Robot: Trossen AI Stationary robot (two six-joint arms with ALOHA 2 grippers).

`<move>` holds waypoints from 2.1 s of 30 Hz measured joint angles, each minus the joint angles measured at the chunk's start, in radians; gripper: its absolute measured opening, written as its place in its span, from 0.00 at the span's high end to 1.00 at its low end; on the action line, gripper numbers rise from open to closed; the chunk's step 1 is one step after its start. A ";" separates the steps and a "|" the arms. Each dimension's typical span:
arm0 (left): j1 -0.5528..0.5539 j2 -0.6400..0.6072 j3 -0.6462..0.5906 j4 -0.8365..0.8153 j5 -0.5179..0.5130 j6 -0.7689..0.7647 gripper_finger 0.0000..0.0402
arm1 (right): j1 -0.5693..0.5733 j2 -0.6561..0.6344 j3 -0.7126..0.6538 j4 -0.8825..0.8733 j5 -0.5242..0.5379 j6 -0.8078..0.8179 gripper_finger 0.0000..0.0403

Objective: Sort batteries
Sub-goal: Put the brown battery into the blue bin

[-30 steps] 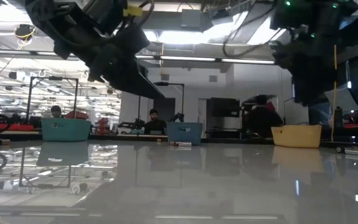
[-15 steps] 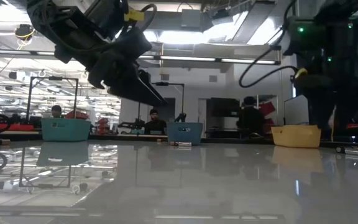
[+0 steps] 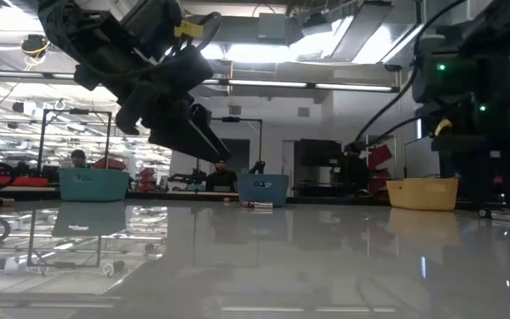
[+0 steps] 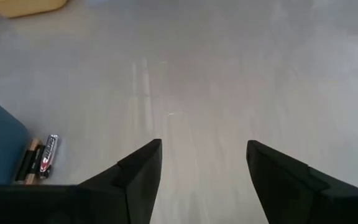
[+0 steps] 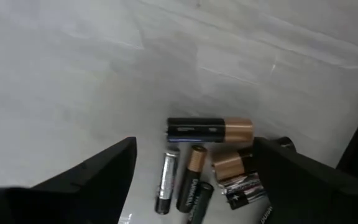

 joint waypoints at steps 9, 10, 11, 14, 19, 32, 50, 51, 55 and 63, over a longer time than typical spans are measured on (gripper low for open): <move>0.000 0.000 0.000 -0.025 0.000 0.030 0.44 | 0.000 0.000 -0.055 0.108 0.020 0.001 0.21; 0.000 0.000 0.000 -0.034 0.000 0.031 0.44 | 0.000 0.000 -0.063 0.116 0.020 0.001 0.21; 0.001 0.000 0.000 -0.040 0.000 0.032 0.44 | 0.000 0.000 -0.068 0.127 0.020 0.001 0.21; 0.002 0.000 0.000 -0.049 0.000 0.036 0.44 | 0.000 -0.002 -0.072 0.131 0.033 0.002 0.21; 0.002 0.000 0.000 -0.055 0.000 0.052 0.44 | 0.001 -0.001 -0.074 0.146 0.050 -0.006 0.21; 0.043 0.000 0.000 -0.105 0.000 0.068 0.44 | 0.000 0.000 -0.074 0.172 0.082 0.000 0.46; 0.260 -0.260 -0.202 0.102 0.000 0.005 0.44 | -0.031 0.056 0.199 0.687 0.174 -0.347 0.44; 0.272 -0.273 -0.209 0.125 0.000 -0.002 0.44 | -0.042 0.079 0.217 0.717 0.169 -0.375 0.44; 0.327 -0.322 -0.214 0.161 0.000 -0.058 0.44 | -0.103 0.216 0.307 0.771 0.109 -0.478 0.46; 0.380 -0.349 -0.214 0.120 0.000 -0.083 0.44 | -0.211 0.561 0.582 0.783 0.021 -0.616 0.44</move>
